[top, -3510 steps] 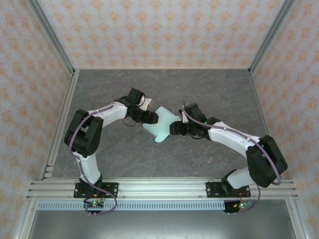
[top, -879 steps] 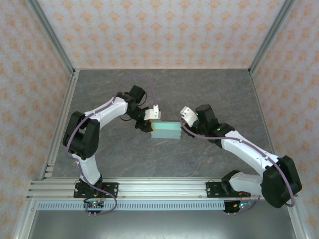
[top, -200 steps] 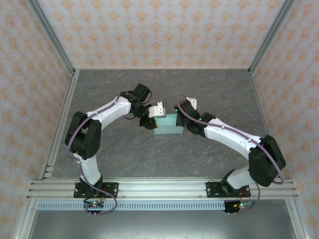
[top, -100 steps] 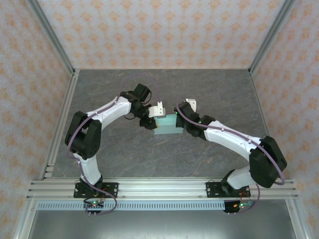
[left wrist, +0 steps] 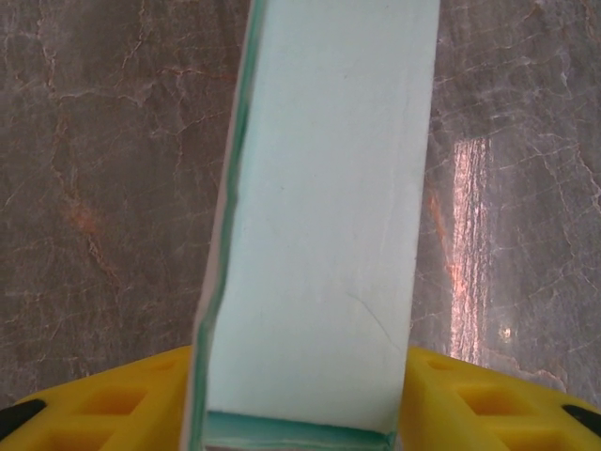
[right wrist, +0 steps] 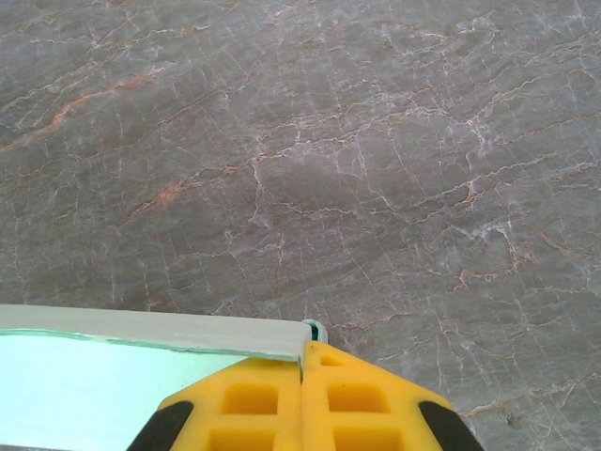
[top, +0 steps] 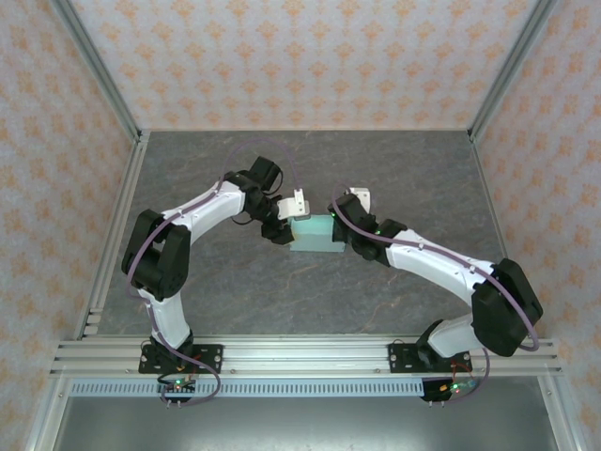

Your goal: Fold the paper box

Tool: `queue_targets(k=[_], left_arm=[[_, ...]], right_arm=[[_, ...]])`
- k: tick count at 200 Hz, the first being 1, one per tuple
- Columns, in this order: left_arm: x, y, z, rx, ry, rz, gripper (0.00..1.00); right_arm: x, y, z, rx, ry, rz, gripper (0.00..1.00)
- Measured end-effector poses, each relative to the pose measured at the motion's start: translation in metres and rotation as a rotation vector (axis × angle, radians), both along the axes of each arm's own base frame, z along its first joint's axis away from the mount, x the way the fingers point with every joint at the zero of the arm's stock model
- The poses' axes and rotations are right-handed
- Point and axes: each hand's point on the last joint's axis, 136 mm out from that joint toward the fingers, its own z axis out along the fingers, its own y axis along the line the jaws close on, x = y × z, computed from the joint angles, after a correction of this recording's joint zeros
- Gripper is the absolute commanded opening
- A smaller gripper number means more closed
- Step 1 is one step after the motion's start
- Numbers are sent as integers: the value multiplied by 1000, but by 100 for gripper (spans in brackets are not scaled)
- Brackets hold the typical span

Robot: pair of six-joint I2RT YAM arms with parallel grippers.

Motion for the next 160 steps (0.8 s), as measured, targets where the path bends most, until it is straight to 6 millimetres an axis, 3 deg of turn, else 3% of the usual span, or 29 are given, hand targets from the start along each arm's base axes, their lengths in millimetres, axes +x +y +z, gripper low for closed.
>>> queue_targets(k=[28,90,160], left_arm=[[0,0,0,0,4,6,54],[0,0,0,-2,13,17,39],[-1,0,0,-3,17,16,32]], right_arm=[[-1,1,0,-5,-4,0,0],[-1,-1,0,8,0,-22,0],[-1,-1,3,-3,27,-34,0]])
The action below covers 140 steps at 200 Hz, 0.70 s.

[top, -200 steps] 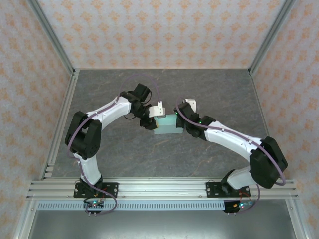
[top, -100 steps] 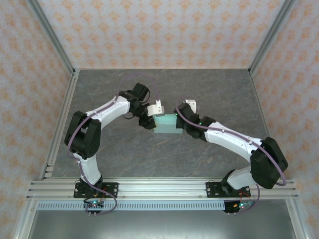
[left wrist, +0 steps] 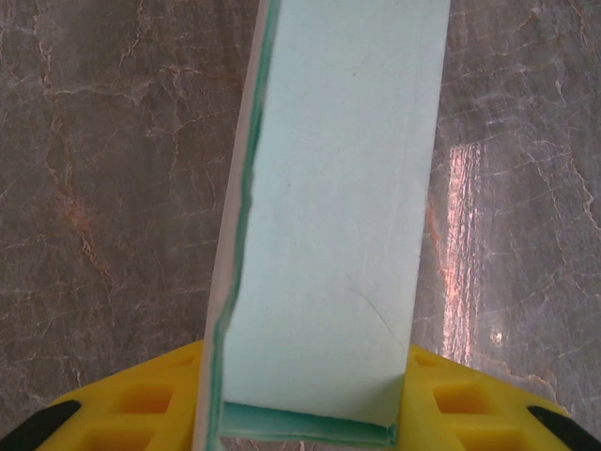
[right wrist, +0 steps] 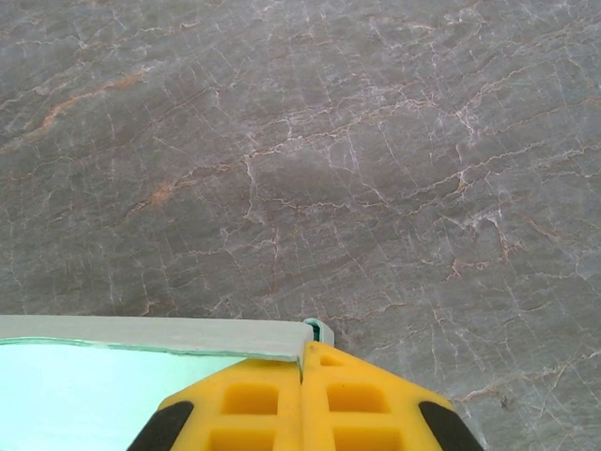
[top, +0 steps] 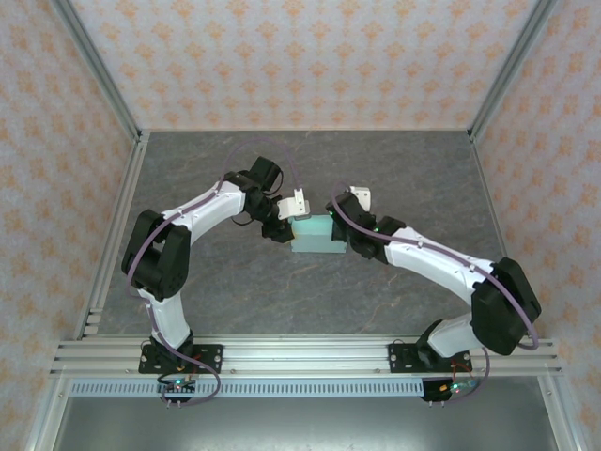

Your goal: Fold the paper box

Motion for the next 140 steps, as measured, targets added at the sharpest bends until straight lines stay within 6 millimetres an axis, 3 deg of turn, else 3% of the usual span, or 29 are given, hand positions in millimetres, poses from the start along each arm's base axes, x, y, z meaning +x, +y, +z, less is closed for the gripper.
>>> queue_targets(k=[140], left_arm=[[0,-2,-1,32,-11,9,27]], right_arm=[[1,0,-3,10,28,-46,0]])
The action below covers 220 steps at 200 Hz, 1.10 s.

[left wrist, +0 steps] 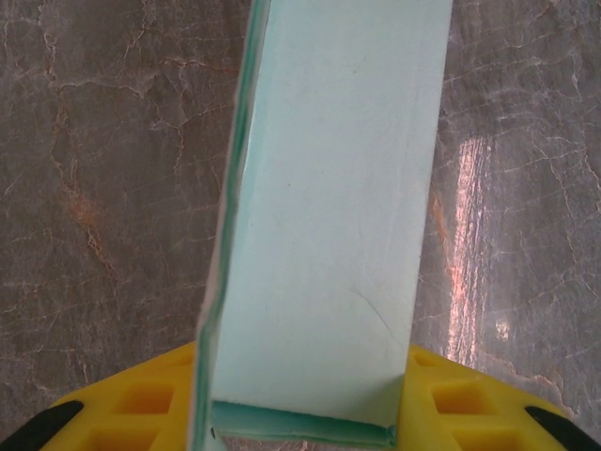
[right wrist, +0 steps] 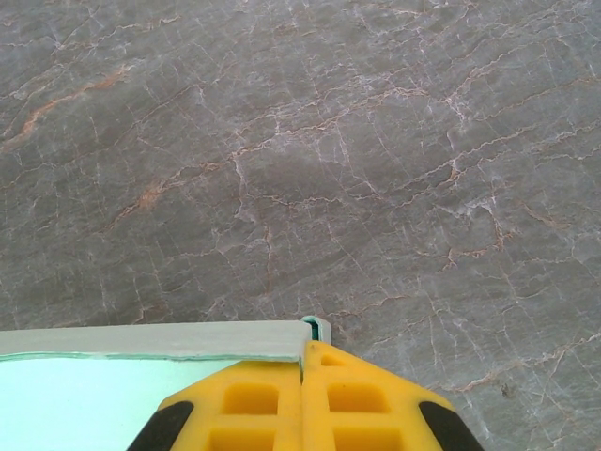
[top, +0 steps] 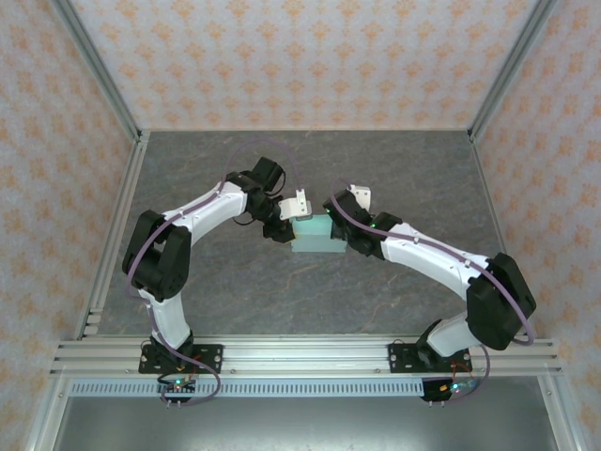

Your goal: Fold the paper box

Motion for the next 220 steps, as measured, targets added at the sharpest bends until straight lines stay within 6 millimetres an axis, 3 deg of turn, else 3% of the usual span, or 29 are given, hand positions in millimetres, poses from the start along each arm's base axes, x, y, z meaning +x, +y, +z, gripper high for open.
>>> queue_targets(k=[220], left_arm=[[4,1,0,25,-13,21,28]], right_arm=[[3,-2,-4,-13,-90,50,0]])
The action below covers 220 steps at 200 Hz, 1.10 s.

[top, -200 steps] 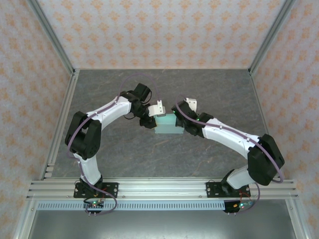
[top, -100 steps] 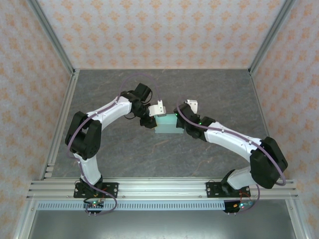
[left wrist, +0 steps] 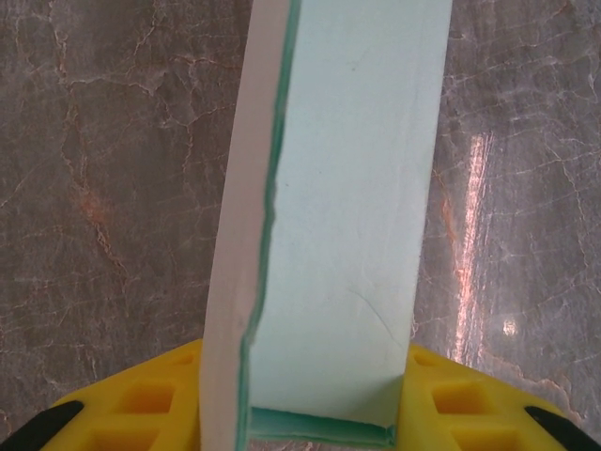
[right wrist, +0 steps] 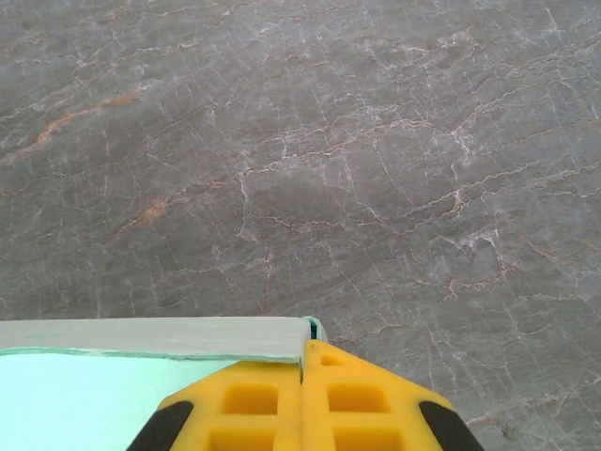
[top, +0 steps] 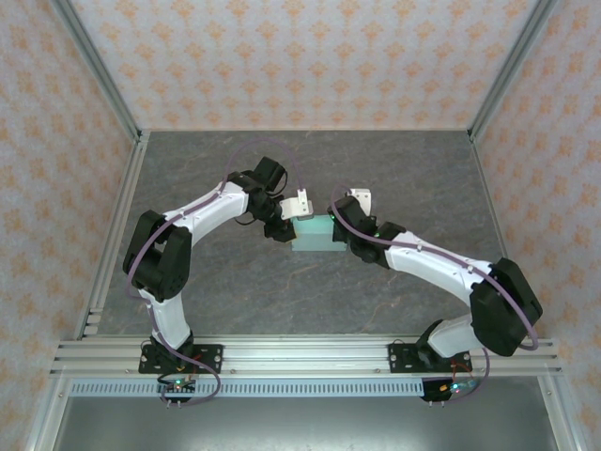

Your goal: Fold the paper box

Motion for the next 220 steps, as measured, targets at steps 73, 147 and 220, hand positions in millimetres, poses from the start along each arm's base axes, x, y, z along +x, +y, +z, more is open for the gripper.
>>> queue_targets(k=[73,147,220], left_arm=[[1,0,2,0,-2,7,30],[1,-1,2,0,-2,6,46],[6,2,1,-5,-10,25,59]], right_arm=[[0,-2,-1,33,-38,-9,0],[0,-2,0,28,-45,-4,0],[-3,-4,0,21,-38,-3,0]])
